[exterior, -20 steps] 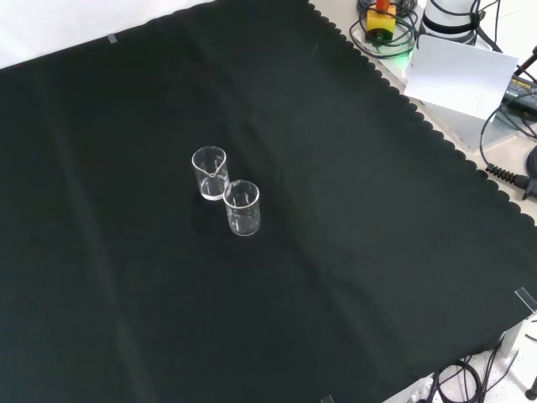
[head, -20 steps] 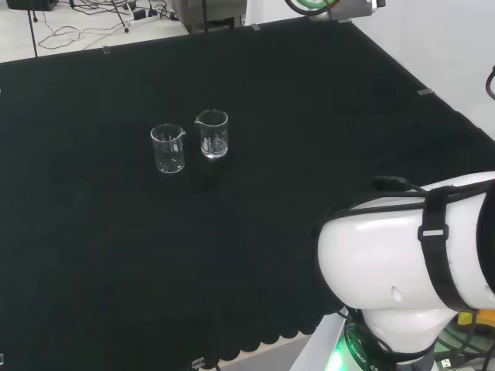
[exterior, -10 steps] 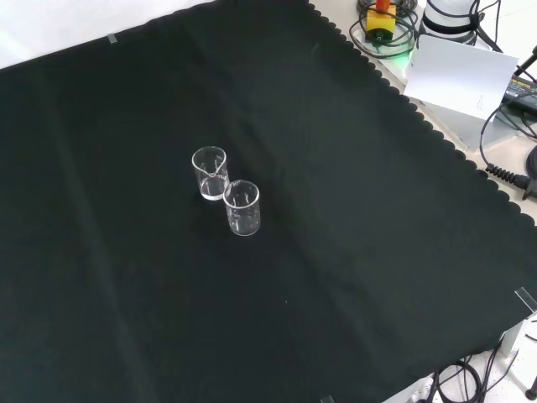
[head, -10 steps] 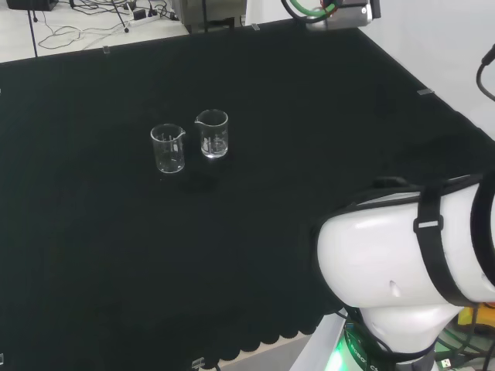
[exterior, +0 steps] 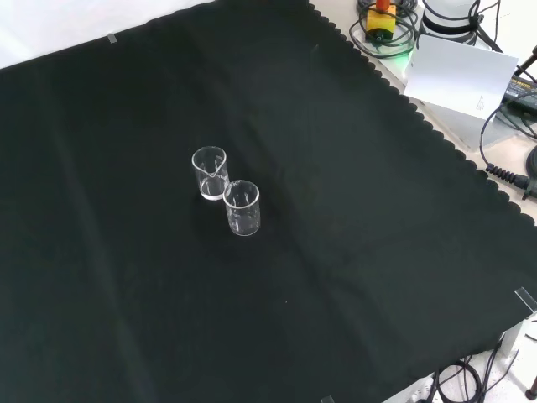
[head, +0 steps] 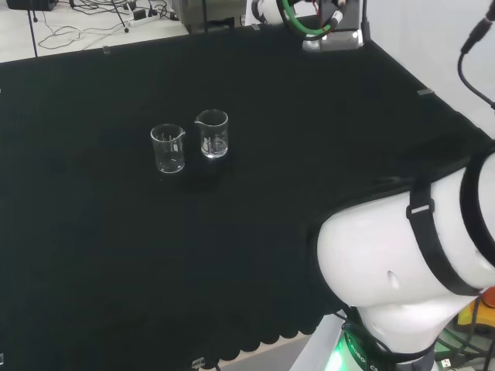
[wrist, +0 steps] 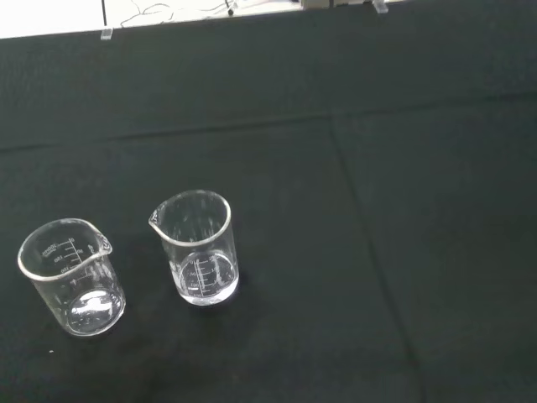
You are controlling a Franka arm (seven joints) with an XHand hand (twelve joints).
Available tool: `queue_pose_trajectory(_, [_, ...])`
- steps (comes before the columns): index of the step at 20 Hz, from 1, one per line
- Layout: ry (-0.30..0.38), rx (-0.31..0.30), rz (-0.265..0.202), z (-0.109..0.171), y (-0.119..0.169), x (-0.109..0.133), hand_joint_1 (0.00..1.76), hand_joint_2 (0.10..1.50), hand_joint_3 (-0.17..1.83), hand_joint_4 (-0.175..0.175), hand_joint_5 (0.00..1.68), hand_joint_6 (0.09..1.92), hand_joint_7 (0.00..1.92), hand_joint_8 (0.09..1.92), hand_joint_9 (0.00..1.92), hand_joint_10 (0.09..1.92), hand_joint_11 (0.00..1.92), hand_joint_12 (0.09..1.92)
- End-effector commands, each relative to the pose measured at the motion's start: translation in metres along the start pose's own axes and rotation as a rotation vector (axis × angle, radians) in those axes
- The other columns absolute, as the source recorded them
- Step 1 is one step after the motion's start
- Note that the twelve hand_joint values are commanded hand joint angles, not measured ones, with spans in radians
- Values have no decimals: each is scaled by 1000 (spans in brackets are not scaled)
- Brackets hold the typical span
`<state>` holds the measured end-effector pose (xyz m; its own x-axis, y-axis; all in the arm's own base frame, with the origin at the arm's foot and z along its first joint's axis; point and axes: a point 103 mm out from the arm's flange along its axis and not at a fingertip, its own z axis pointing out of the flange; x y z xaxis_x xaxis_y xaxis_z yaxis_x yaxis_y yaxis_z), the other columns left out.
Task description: Pick up the beaker on the right.
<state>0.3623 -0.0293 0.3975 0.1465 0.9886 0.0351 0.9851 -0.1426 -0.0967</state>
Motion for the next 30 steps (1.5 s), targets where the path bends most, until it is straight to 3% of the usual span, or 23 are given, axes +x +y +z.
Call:
queue_pose_trajectory(1, [94,35,-28,66,65,-10,406,1133,233,-43,393,162,124,579,231,685,0,1314])
queue_pose_trajectory(10, [164,66,-48,131,132,-3,516,1022,242,-40,377,91,133,600,264,684,0,1318])
queue_pose_trajectory(15, [201,97,-99,168,158,7,593,951,233,-36,344,87,138,605,307,694,0,1328])
queue_pose_trajectory(23, [270,142,-177,223,176,18,750,755,425,-37,363,87,167,614,305,673,0,1329])
queue_pose_trajectory(30, [331,163,-247,246,180,23,781,692,506,-38,393,87,159,612,282,680,0,1314])
